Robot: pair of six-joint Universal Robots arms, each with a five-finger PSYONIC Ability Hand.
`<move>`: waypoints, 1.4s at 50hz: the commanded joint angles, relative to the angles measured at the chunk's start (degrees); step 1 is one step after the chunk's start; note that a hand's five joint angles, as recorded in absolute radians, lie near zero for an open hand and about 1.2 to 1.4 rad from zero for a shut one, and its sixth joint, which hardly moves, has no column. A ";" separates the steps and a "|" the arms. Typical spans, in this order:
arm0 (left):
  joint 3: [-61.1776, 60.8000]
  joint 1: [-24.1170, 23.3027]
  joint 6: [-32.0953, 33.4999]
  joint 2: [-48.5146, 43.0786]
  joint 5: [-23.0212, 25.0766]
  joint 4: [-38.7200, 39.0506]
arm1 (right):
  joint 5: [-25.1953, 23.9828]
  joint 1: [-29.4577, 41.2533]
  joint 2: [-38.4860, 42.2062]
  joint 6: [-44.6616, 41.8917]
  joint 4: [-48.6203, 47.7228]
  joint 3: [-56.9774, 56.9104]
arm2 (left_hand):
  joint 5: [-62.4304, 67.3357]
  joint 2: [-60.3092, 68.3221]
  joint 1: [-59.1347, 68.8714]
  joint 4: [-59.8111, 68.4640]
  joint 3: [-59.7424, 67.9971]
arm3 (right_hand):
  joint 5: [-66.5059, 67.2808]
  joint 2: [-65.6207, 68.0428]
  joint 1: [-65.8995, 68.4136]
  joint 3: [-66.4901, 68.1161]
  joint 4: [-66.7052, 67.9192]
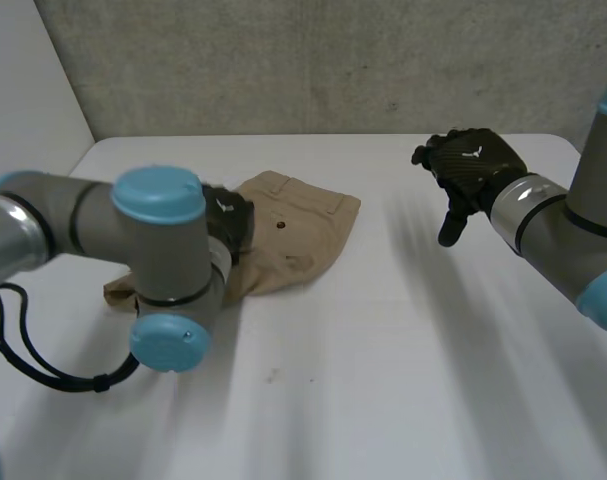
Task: Fold the shorts.
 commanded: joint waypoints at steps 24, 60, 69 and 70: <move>-17.25 -8.34 -1.30 37.35 -3.13 -0.52 | 4.21 12.43 21.37 25.42 -11.02 -15.93 | 14.32 11.73 14.62 11.33 12.22 | -4.06 -2.95 -1.82 -2.43 -3.74; -12.68 -0.25 -7.98 44.55 -3.13 5.02 | -9.14 2.94 -15.44 18.56 -2.77 -13.39 | 14.32 11.73 14.62 11.33 12.22 | 65.94 67.05 68.18 67.57 66.26; -14.17 -1.92 -12.02 51.24 -2.87 1.07 | -8.53 2.94 -19.92 10.49 7.34 -14.53 | 14.32 11.73 14.62 11.33 12.22 | 65.94 67.05 68.18 67.57 66.26; -14.26 -2.10 -12.11 51.50 -2.96 0.37 | -8.44 2.94 -20.10 9.86 7.70 -14.36 | 14.32 11.73 14.62 11.33 12.22 | 65.94 67.05 68.18 67.57 66.26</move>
